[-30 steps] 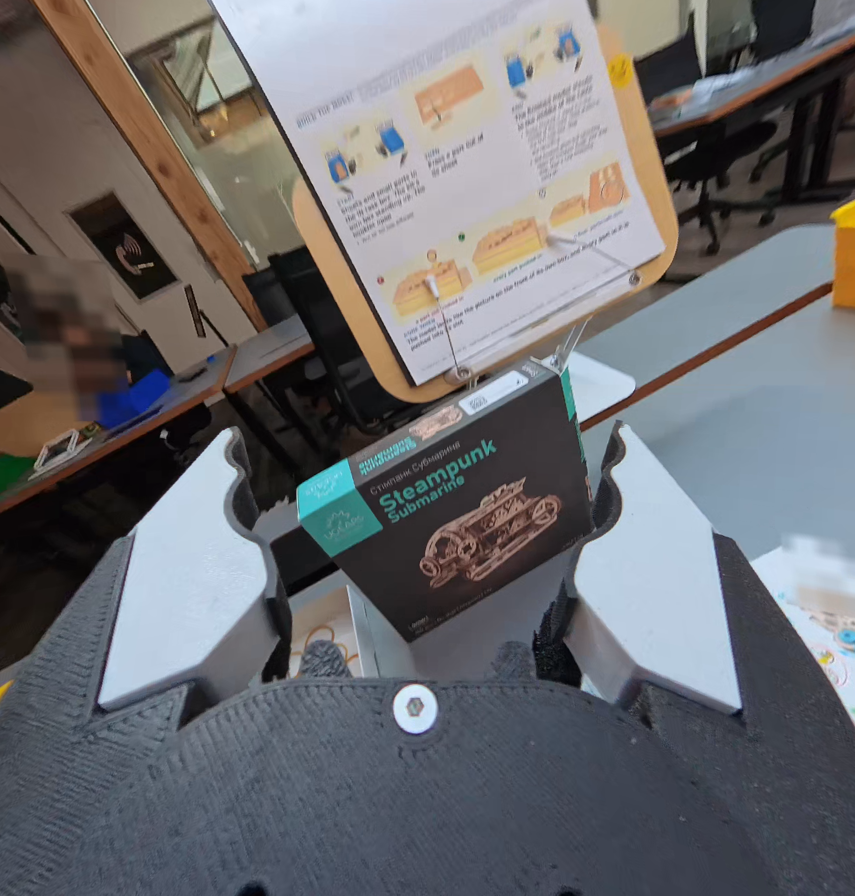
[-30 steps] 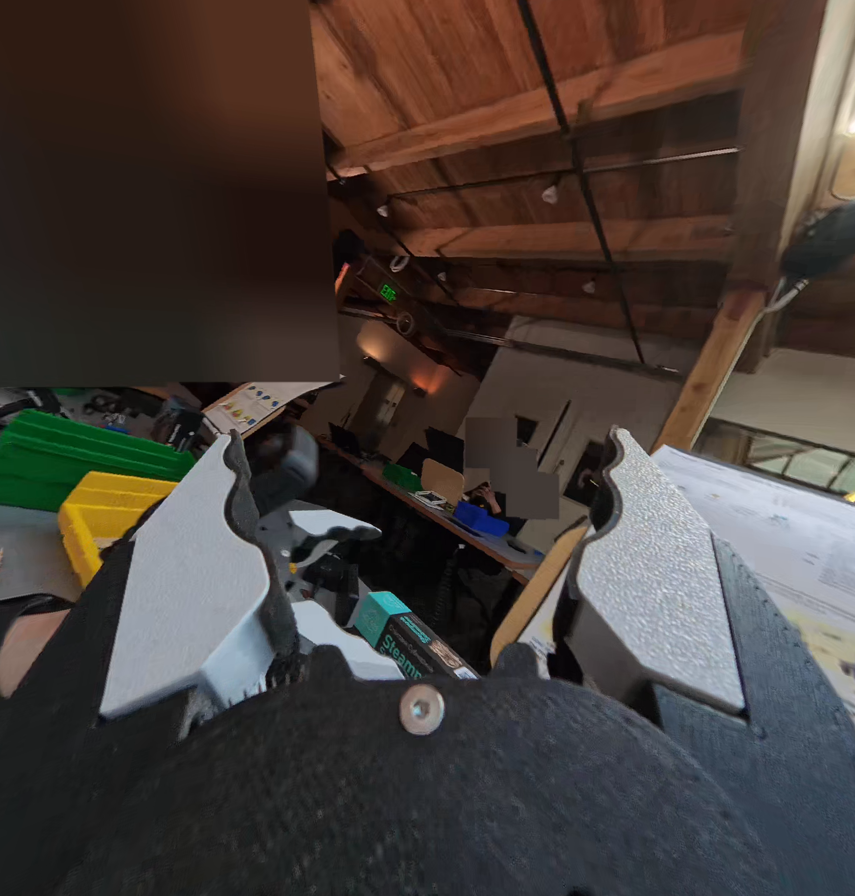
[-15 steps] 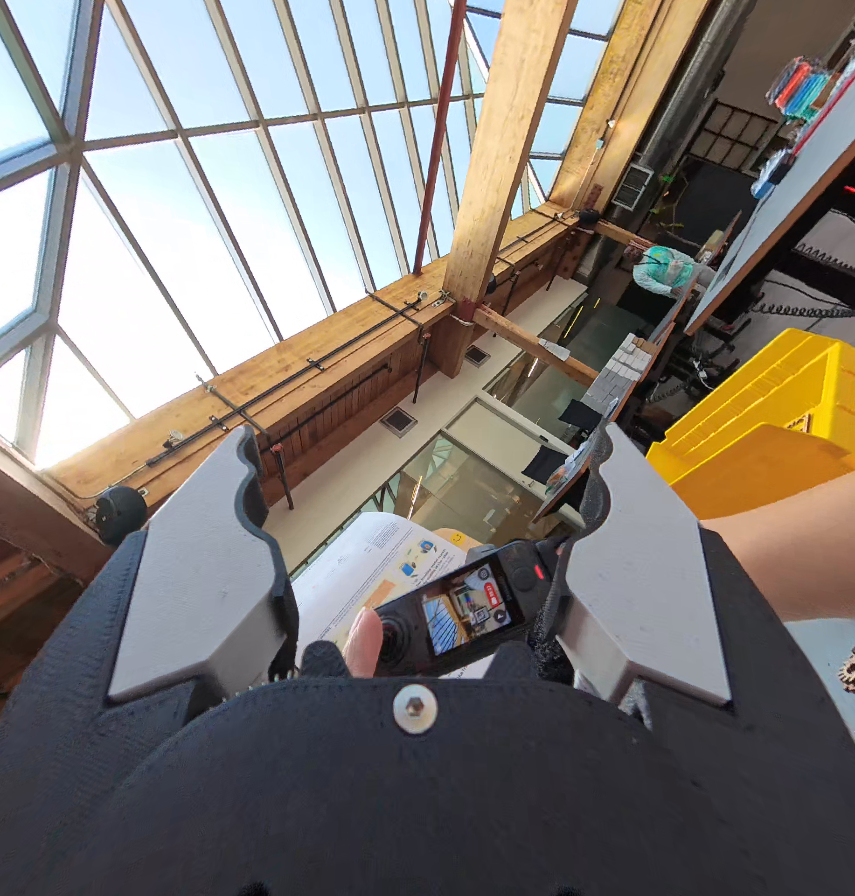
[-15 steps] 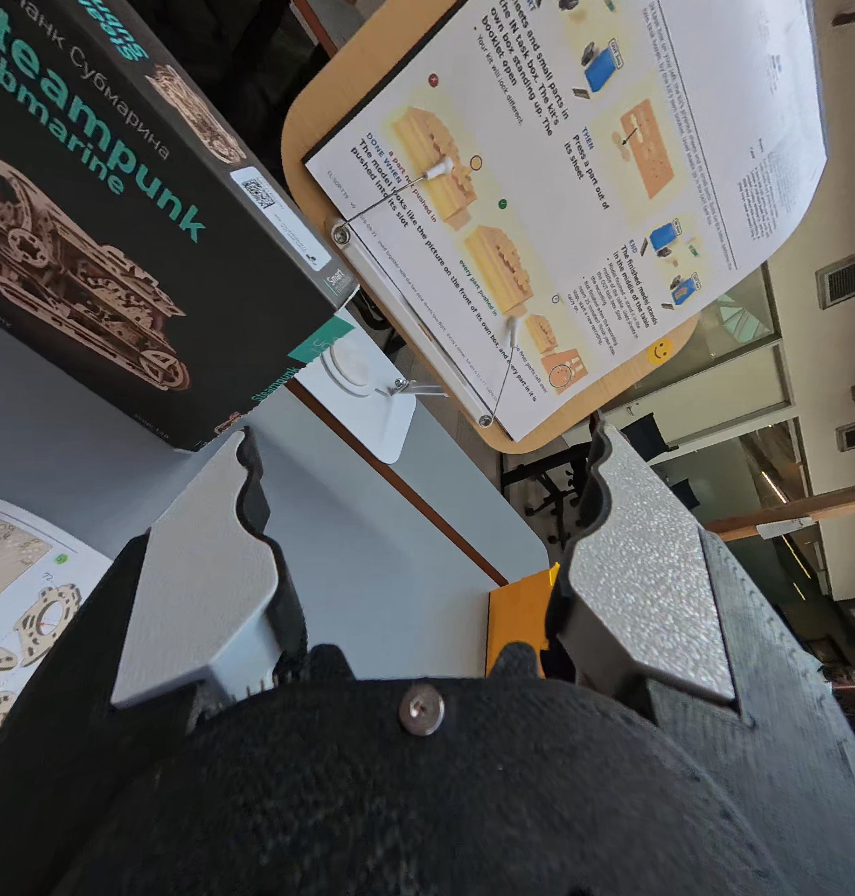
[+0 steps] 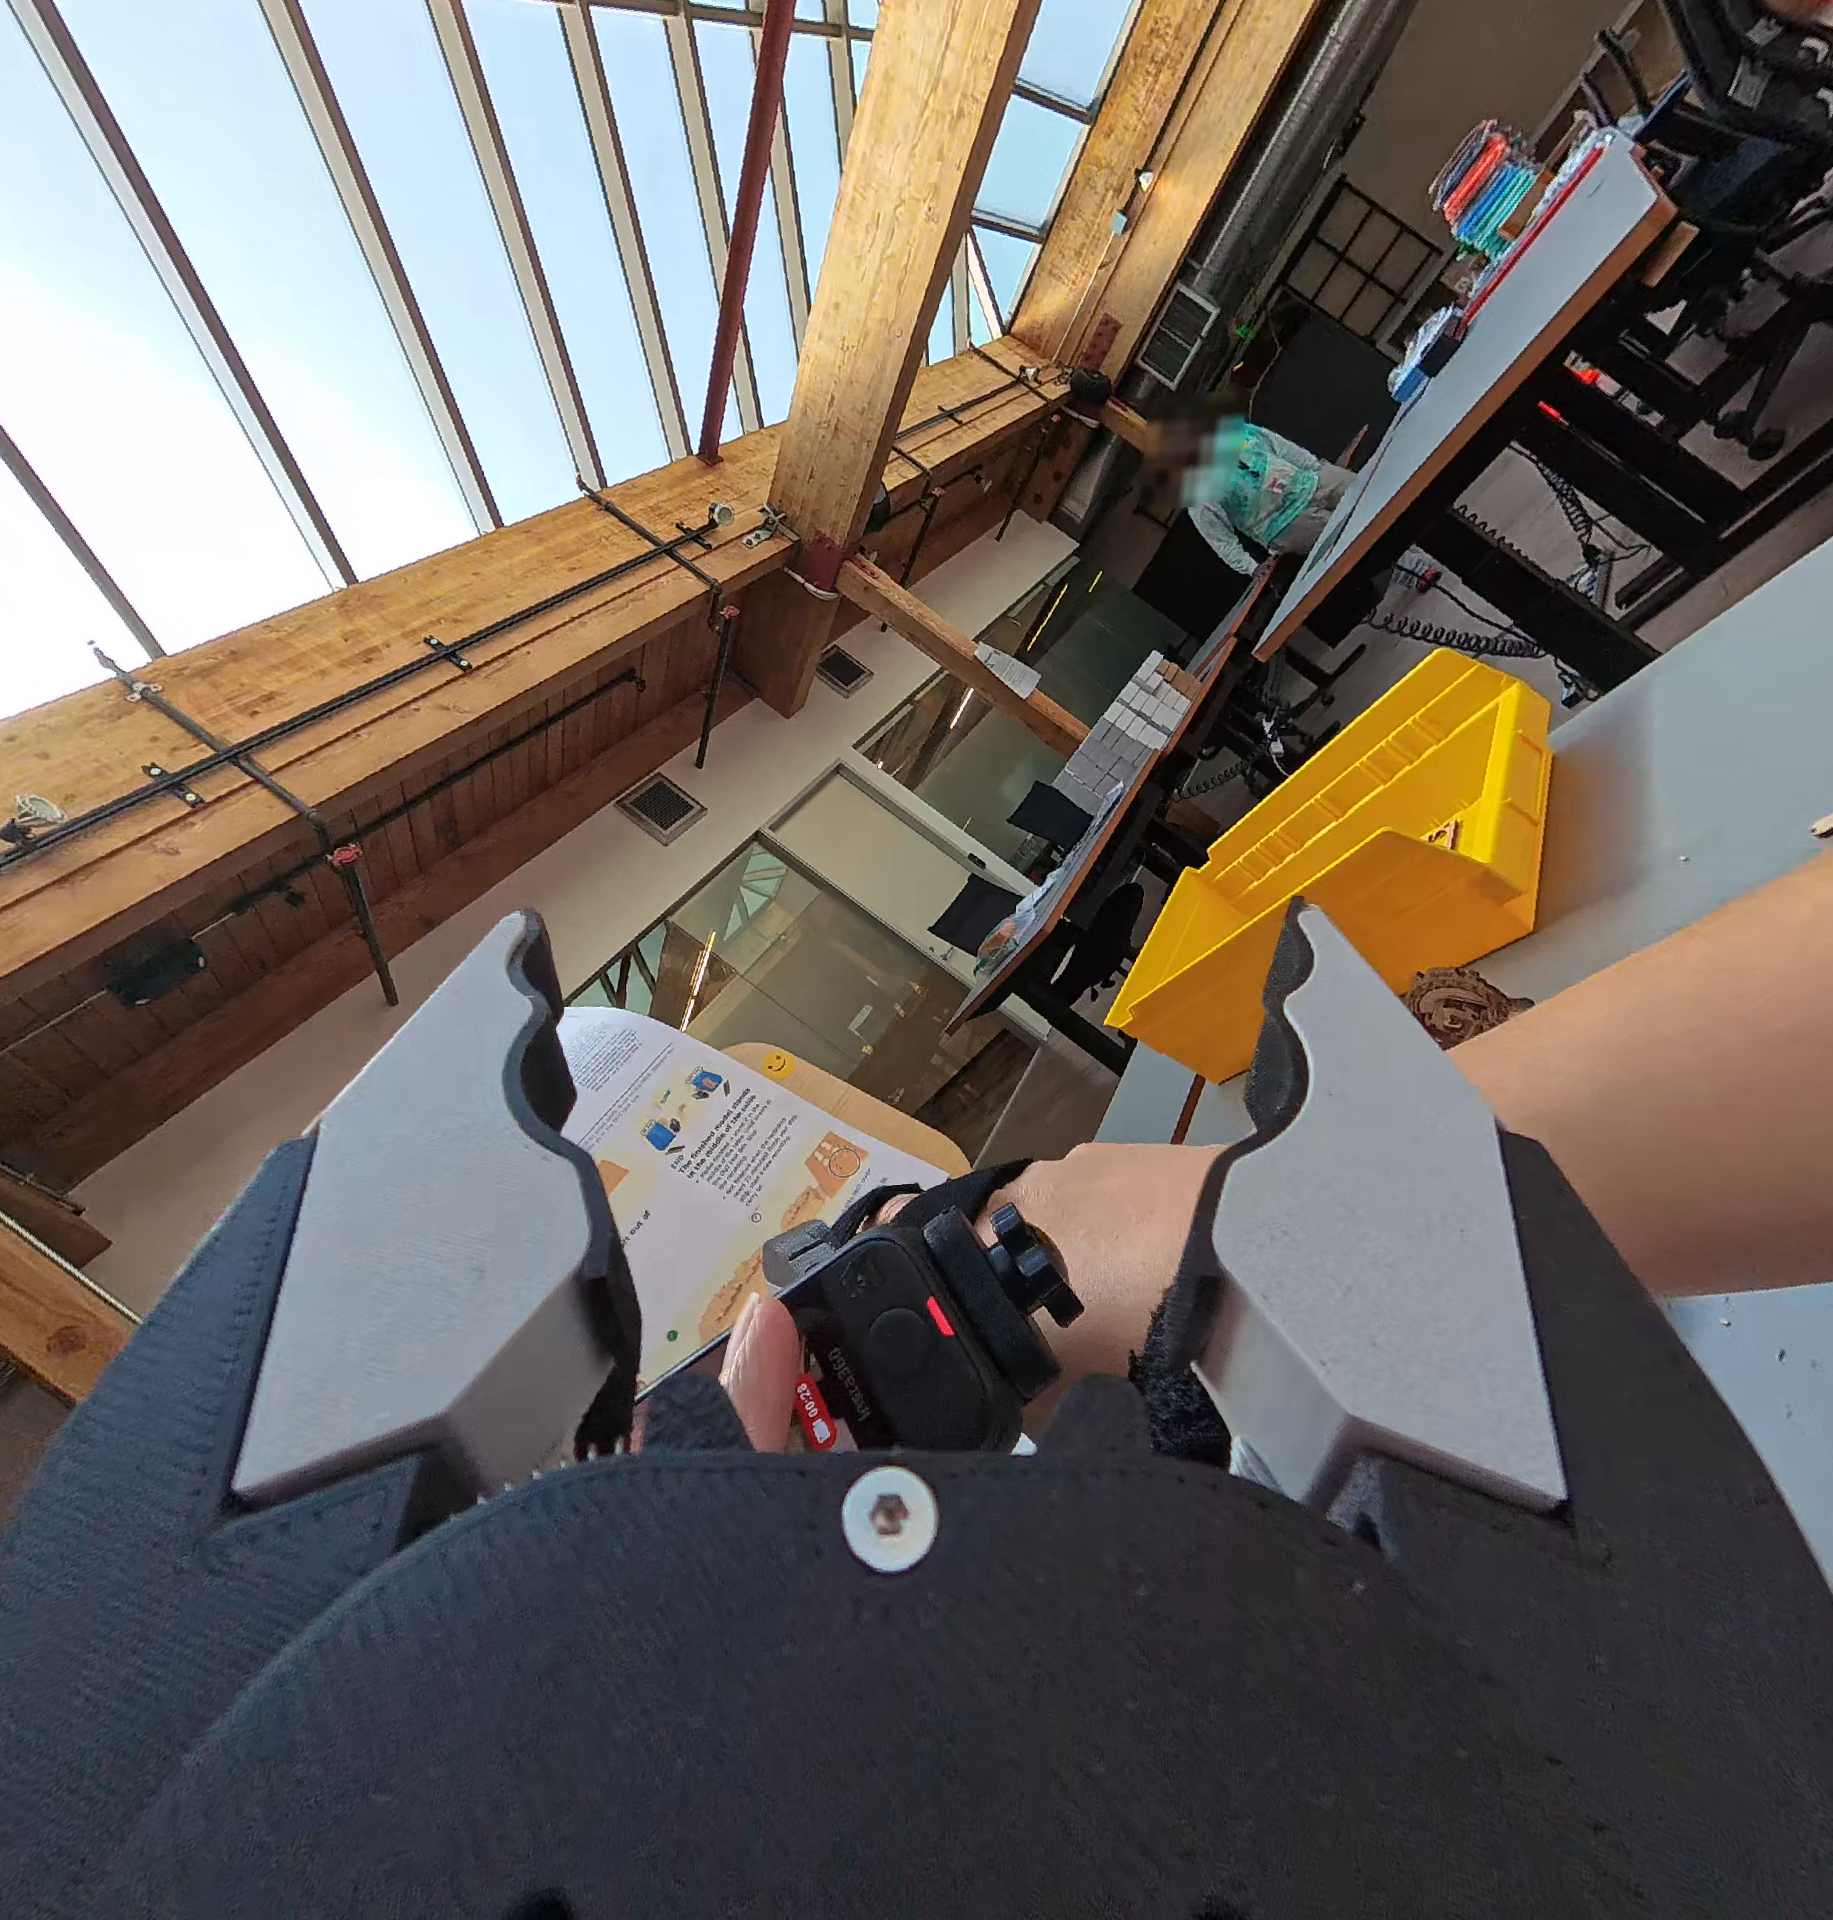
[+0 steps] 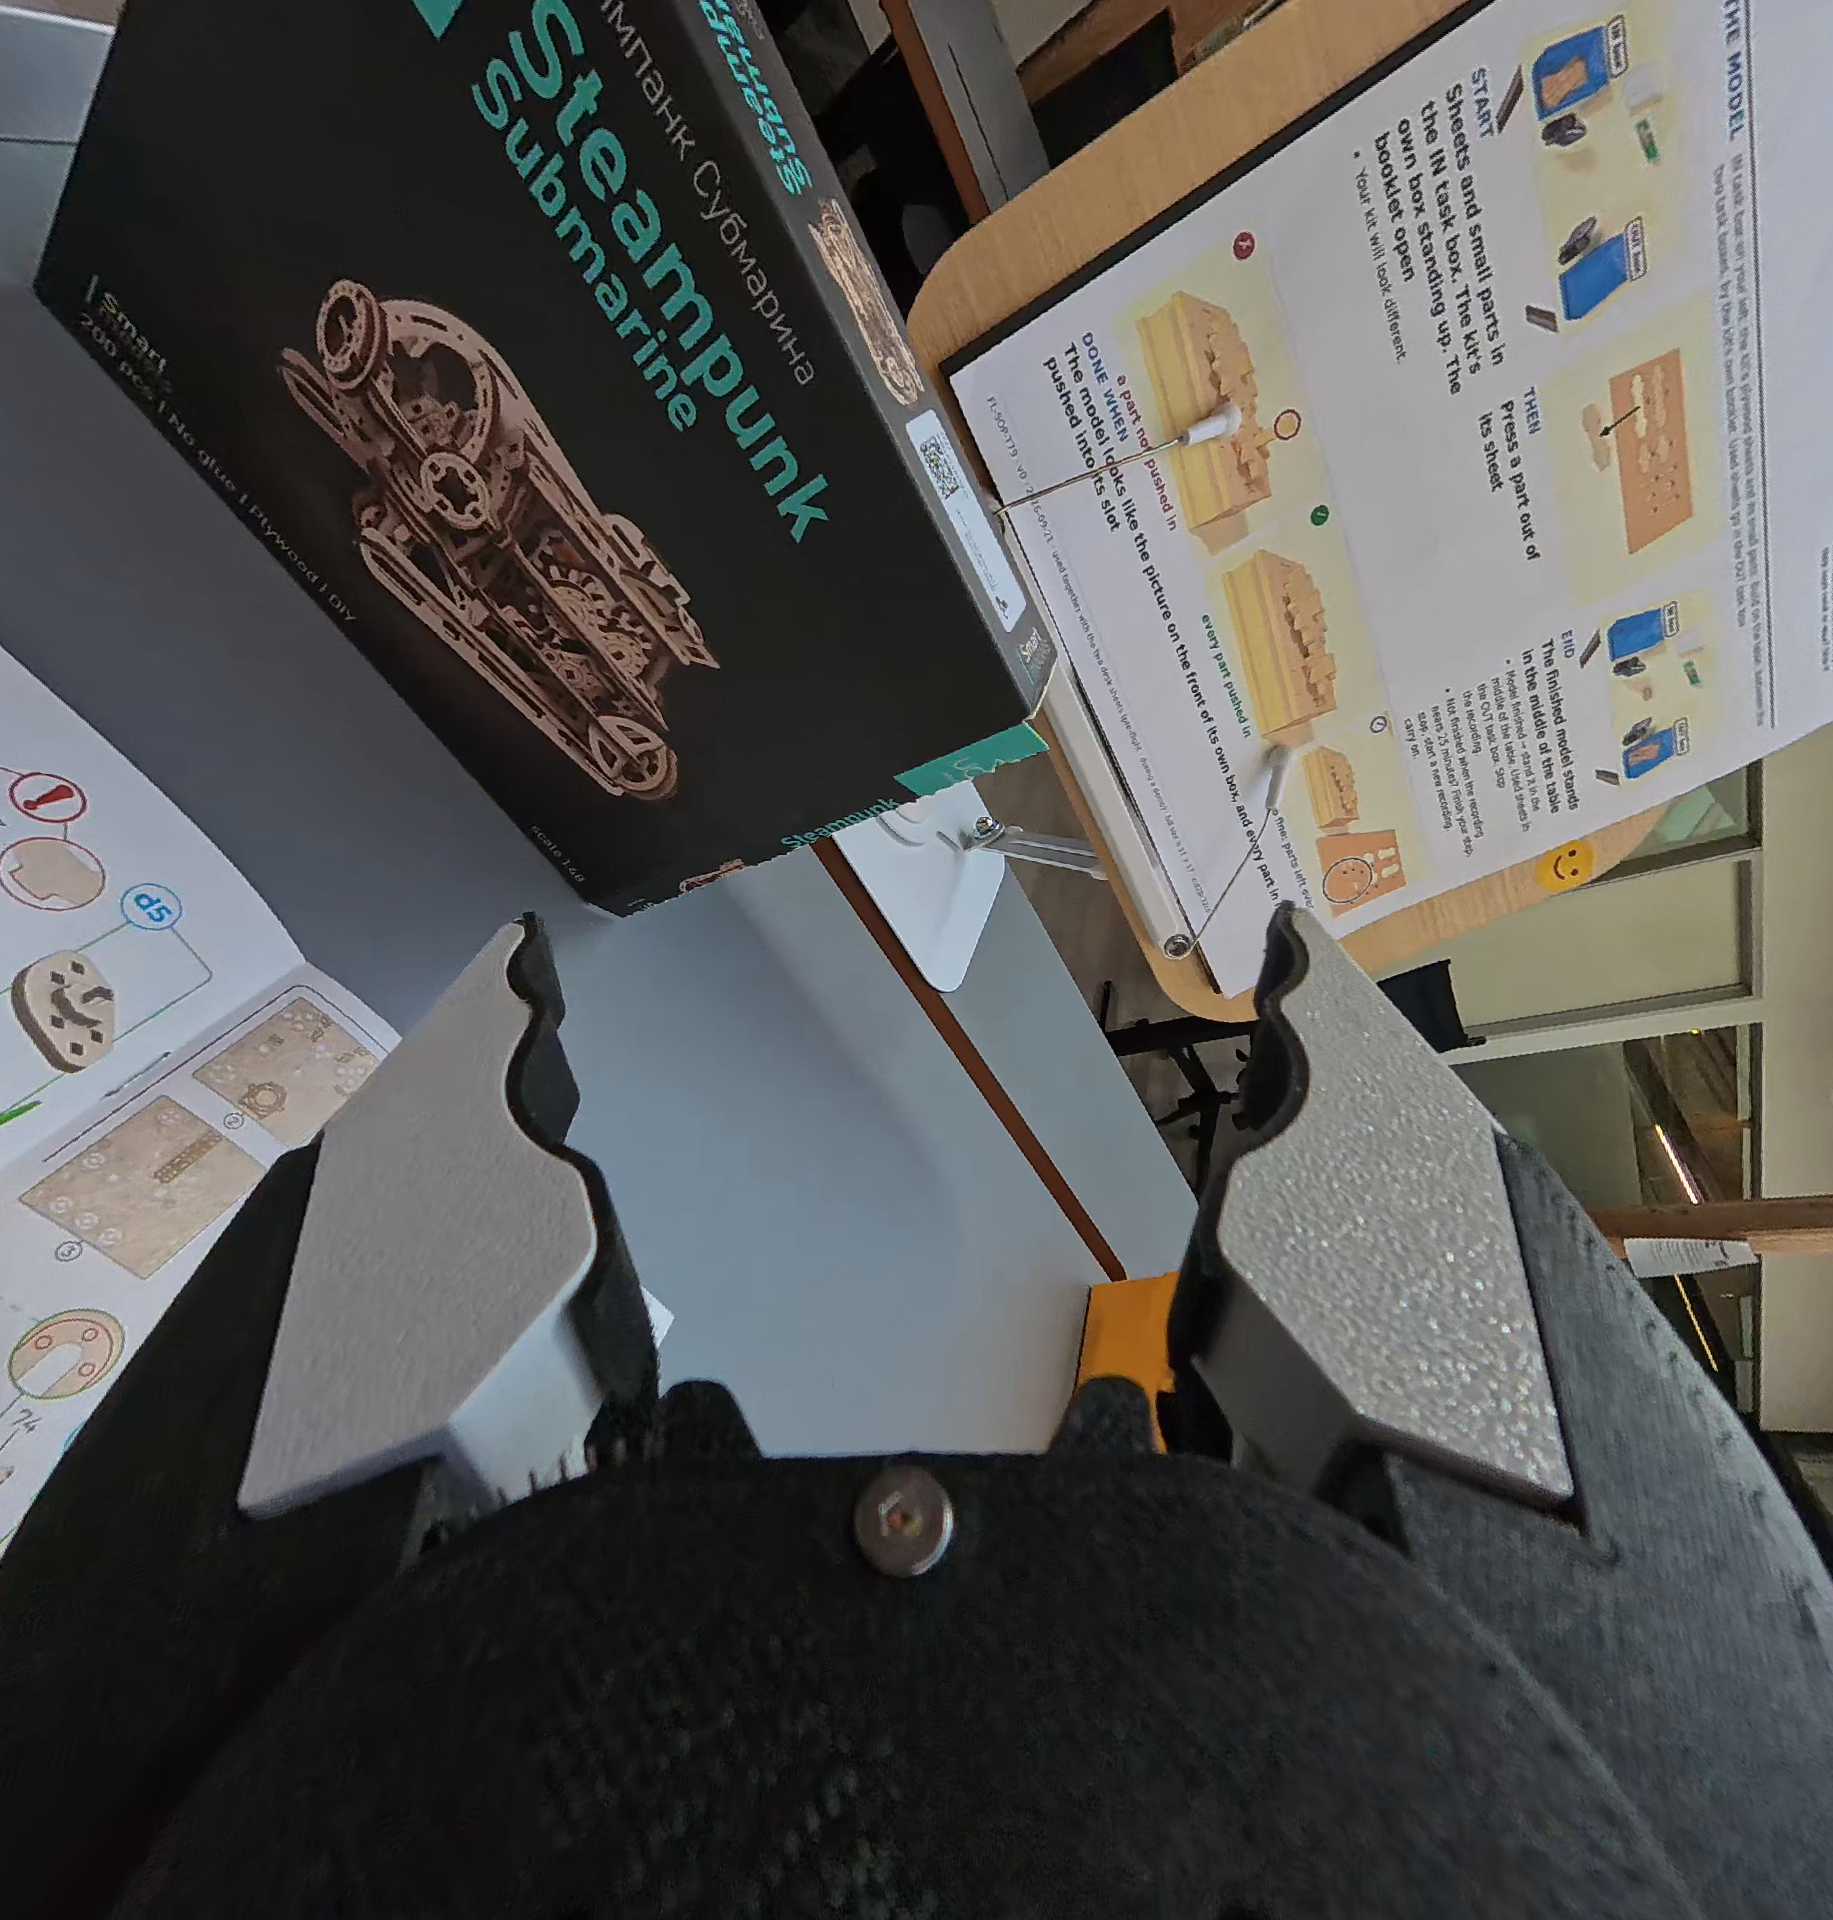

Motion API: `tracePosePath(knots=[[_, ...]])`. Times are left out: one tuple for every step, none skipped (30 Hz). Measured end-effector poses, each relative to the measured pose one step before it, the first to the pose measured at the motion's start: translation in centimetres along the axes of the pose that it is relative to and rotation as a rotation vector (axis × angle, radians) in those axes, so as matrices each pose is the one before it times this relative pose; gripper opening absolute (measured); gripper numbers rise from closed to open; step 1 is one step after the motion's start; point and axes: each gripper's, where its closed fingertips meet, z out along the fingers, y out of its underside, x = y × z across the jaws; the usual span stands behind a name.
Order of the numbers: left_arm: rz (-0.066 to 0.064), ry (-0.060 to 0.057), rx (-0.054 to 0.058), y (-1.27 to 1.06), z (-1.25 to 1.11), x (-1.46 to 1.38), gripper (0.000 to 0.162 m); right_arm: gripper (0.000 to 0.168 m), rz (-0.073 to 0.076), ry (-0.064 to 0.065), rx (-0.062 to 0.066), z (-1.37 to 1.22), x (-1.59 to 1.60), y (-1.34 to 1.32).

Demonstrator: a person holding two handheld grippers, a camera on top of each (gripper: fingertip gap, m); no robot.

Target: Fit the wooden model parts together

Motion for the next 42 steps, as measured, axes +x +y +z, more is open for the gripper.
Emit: tracePosePath(knots=[[-0.0014,-0.0070,-0.0116,0.397,0.083,-0.075,0.133,0.132,-0.0016,-0.0063,0.0032,-0.037,-0.210,-0.113],[-0.0018,-0.0067,-0.0201,0.592,0.134,-0.070,0.134,0.132,0.0010,-0.0080,0.0041,-0.034,-0.183,-0.109],[-0.0023,-0.0044,-0.0189,0.539,0.136,-0.030,0.135,0.132,0.0091,-0.0075,-0.0030,0.017,-0.098,0.033],[0.0001,-0.0064,-0.0008,0.131,0.031,-0.064,0.135,0.132,0.0052,-0.0055,-0.0093,0.075,-0.063,0.183],[-0.0010,-0.0073,0.0176,-0.336,-0.102,-0.095,0.134,0.132,-0.0005,-0.0005,-0.0024,0.070,-0.009,0.090],[-0.0079,-0.0100,0.0264,-0.709,-0.180,-0.180,0.133,0.132,0.0006,-0.0034,0.0018,0.050,-0.064,0.011],[-0.0141,-0.0082,0.0301,-0.980,-0.193,-0.219,0.133,0.132,0.0045,-0.0057,0.0021,0.039,-0.091,-0.013],[-0.0165,-0.0065,0.0270,-1.048,-0.182,-0.261,0.133,0.132,0.0042,-0.0061,0.0038,0.036,-0.093,-0.046],[-0.0146,-0.0058,0.0211,-0.964,-0.150,-0.315,0.133,0.132,0.0034,-0.0066,0.0027,0.048,-0.098,-0.008],[-0.0118,-0.0084,0.0167,-0.827,-0.149,-0.413,0.133,0.132,0.0044,-0.0049,-0.0007,0.076,-0.055,0.047],[-0.0102,-0.0155,0.0158,-0.715,-0.191,-0.608,0.132,0.132,0.0031,-0.0029,-0.0027,0.107,-0.033,0.099],[-0.0112,-0.0174,0.0146,-0.597,-0.218,-0.726,0.132,0.132,0.0007,-0.0021,-0.0036,0.115,-0.015,0.143],[-0.0121,-0.0197,0.0119,-0.494,-0.212,-0.858,0.132,0.132,0.0022,-0.0015,-0.0036,0.147,0.000,0.147],[-0.0122,-0.0233,0.0106,-0.441,-0.214,-0.991,0.131,0.132,0.0034,0.0007,-0.0045,0.144,0.034,0.175],[-0.0165,-0.0168,0.0073,-0.343,-0.190,-0.917,0.130,0.132,0.0011,0.0011,-0.0058,0.139,0.029,0.186],[-0.0253,-0.0087,0.0000,-0.206,-0.125,-0.746,0.130,0.132,-0.0002,0.0001,-0.0074,0.125,-0.002,0.190],[-0.0309,-0.0044,-0.0042,-0.081,-0.082,-0.551,0.130,0.132,0.0011,-0.0022,-0.0053,0.082,-0.042,0.123],[-0.0310,0.0045,-0.0022,0.018,-0.035,-0.228,0.129,0.132,0.0030,-0.0031,-0.0014,0.049,-0.054,0.034],[-0.0243,0.0155,-0.0042,0.204,0.034,0.186,0.129,0.132,0.0017,-0.0029,0.0011,0.002,-0.051,-0.028],[-0.0106,0.0264,-0.0146,0.535,0.144,0.615,0.128,0.132,0.0000,0.0002,0.0003,-0.026,-0.030,-0.035],[0.0083,0.0260,-0.0270,0.879,0.261,0.814,0.129,0.132,-0.0022,0.0016,-0.0005,-0.038,-0.025,-0.026],[0.0232,0.0210,-0.0345,1.101,0.359,0.857,0.130,0.132,-0.0035,-0.0001,-0.0002,-0.038,-0.077,-0.026],[0.0262,0.0154,-0.0355,1.132,0.390,0.781,0.131,0.132,-0.0034,-0.0015,-0.0010,-0.032,-0.108,-0.023],[0.0140,0.0131,-0.0308,0.989,0.355,0.622,0.132,0.132,-0.0024,-0.0024,-0.0015,-0.012,-0.126,-0.011],[-0.0057,0.0134,-0.0216,0.709,0.280,0.458,0.132,0.132,-0.0015,-0.0028,0.0009,-0.012,-0.124,-0.050],[-0.0174,0.0095,-0.0107,0.434,0.178,0.239,0.131,0.132,-0.0012,-0.0034,0.0008,0.004,-0.130,-0.032],[-0.0185,0.0072,-0.0058,0.276,0.096,0.097,0.130,0.132,-0.0014,-0.0021,-0.0008,0.009,-0.078,-0.013],[-0.0129,0.0083,-0.0060,0.239,0.084,0.100,0.130,0.132,-0.0006,-0.0007,-0.0006,0.021,-0.036,0.000],[-0.0050,0.0073,-0.0105,0.302,0.088,0.101,0.129,0.132,-0.0007,-0.0017,0.0002,0.014,-0.044,-0.013],[0.0007,0.0076,-0.0158,0.415,0.124,0.146,0.128,0.132,-0.0018,-0.0018,0.0006,0.008,-0.060,-0.025],[0.0024,0.0073,-0.0162,0.446,0.136,0.178,0.128,0.132,-0.0024,-0.0015,-0.0005,0.013,-0.076,-0.020],[0.0042,0.0007,-0.0127,0.419,0.131,0.075,0.129,0.132,-0.0040,-0.0015,0.0014,-0.001,-0.090,-0.047],[0.0016,-0.0019,-0.0127,0.439,0.141,0.008,0.129,0.132,-0.0076,-0.0003,0.0014,-0.026,-0.107,-0.061],[-0.0054,0.0022,-0.0144,0.459,0.129,0.040,0.131,0.132,-0.0080,0.0011,0.0023,-0.036,-0.103,-0.070],[-0.0075,0.0038,-0.0086,0.277,0.085,0.056,0.132,0.132,-0.0017,-0.0043,0.0005,-0.005,-0.141,-0.028],[-0.0010,0.0000,0.0051,-0.135,-0.056,-0.004,0.132,0.132,0.0028,-0.0075,-0.0015,0.042,-0.161,0.022],[0.0048,-0.0030,0.0153,-0.527,-0.153,-0.064,0.132,0.132,-0.0007,-0.0017,0.0011,0.018,-0.048,-0.010],[0.0076,-0.0062,0.0192,-0.764,-0.225,-0.133,0.132,0.132,-0.0031,0.0042,0.0010,-0.013,0.070,-0.015],[0.0073,-0.0092,0.0220,-0.904,-0.271,-0.232,0.131,0.132,-0.0003,0.0028,0.0026,-0.027,0.060,-0.052],[0.0049,-0.0116,0.0234,-0.919,-0.285,-0.331,0.131,0.132,0.0038,-0.0029,0.0047,-0.034,-0.012,-0.090],[0.0022,-0.0125,0.0198,-0.769,-0.273,-0.402,0.131,0.132,0.0044,-0.0044,0.0032,-0.028,-0.052,-0.062],[0.0021,-0.0116,0.0133,-0.555,-0.223,-0.438,0.131,0.132,0.0019,-0.0019,0.0011,-0.003,-0.028,-0.009]])
